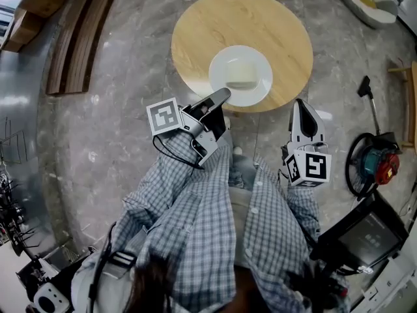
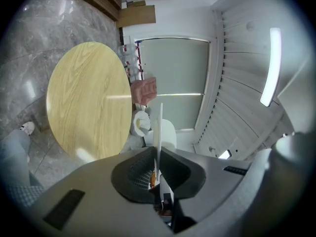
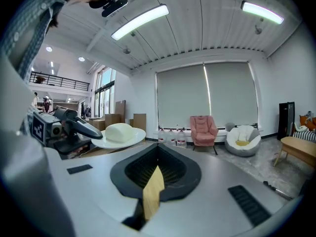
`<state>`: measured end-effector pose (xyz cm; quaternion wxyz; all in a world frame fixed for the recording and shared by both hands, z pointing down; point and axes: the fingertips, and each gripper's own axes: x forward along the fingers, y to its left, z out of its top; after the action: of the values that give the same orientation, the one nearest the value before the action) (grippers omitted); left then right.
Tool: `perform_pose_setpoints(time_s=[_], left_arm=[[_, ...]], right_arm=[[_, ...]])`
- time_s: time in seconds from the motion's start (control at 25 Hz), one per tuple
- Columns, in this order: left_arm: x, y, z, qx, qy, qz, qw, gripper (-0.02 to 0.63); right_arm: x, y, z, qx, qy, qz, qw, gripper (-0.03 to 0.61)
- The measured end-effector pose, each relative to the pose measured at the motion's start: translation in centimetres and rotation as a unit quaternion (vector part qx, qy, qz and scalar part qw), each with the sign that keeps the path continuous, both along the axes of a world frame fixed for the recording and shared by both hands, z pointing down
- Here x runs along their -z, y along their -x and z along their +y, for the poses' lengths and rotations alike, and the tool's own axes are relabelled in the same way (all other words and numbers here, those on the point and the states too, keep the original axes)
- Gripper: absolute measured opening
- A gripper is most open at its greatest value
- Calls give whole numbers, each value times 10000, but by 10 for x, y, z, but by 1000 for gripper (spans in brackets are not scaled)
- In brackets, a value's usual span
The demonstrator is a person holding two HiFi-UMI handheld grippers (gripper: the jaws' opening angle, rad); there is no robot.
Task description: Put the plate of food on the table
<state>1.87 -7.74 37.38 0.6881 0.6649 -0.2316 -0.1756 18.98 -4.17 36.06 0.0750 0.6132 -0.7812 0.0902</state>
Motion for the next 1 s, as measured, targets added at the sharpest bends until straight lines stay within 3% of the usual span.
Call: perform_pose_setpoints(time_s=[0.24,0.52,1.0], left_arm=[[2,-3,-6,-126,-60,-49,9999,26],[-1,3,-75,-208,33,15,9998,26],[-11,9,-123,-266,112,134,9995,26]], right_arm=[[1,8,-9,28,-84,-64,9999,6],[-1,15,-76,-86,63,-38,9999,6],[-10,29,-129,-56,181,52,9998,6]])
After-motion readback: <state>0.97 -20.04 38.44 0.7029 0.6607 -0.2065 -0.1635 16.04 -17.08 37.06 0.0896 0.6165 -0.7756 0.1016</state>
